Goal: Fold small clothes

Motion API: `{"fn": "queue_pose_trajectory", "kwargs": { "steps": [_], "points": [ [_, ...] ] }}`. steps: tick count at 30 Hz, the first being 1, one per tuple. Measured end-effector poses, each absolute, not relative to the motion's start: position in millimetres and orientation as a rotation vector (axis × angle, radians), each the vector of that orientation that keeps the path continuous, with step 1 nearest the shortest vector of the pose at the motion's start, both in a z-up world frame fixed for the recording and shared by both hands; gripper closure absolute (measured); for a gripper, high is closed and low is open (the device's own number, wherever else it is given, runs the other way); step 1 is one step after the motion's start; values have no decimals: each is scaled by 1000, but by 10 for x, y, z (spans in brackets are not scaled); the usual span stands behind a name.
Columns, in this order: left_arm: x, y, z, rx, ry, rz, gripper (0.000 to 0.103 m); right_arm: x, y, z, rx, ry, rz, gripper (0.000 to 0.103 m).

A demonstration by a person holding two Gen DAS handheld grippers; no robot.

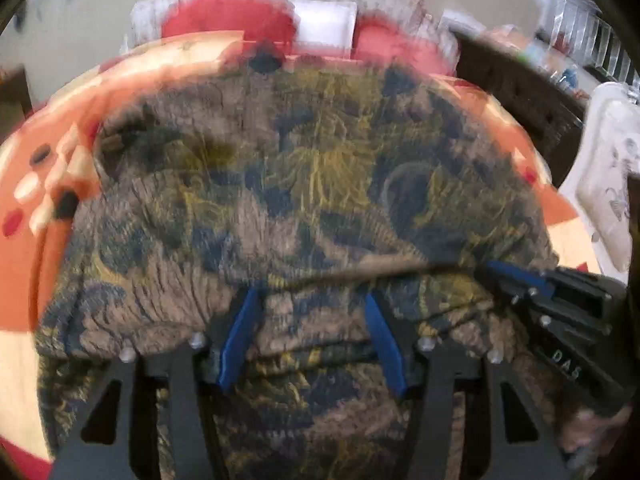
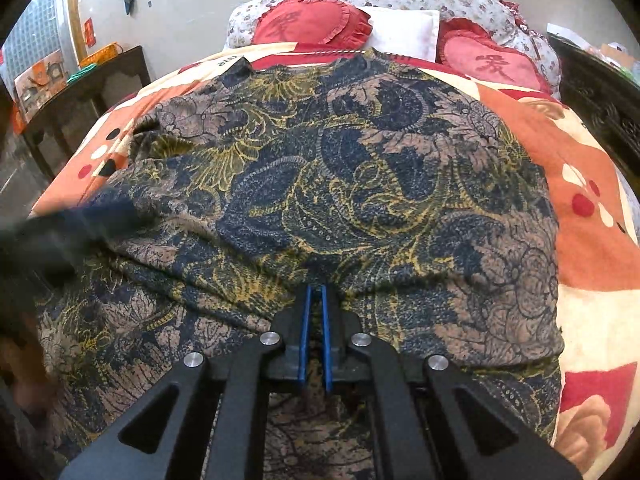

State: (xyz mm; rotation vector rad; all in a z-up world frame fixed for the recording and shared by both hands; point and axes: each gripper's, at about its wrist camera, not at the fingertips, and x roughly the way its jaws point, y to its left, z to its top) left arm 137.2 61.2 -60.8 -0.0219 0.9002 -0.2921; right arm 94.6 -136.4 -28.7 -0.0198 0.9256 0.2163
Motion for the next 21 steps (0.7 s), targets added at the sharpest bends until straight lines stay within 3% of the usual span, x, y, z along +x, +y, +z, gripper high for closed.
{"fn": "queue_pose_trajectory", "kwargs": {
  "steps": [11, 16, 21],
  "points": [
    [1533, 562, -847, -40, 878, -279, 45, 1394, -1465, 99, 141, 840, 184, 96],
    [1465, 561, -736, -56, 872, -280, 44, 2060, -1507, -243, 133, 993, 133, 99],
    [1379, 607, -706, -55, 868, -274, 44, 2101, -1545, -263, 113, 983, 160, 103]
  ]
}}
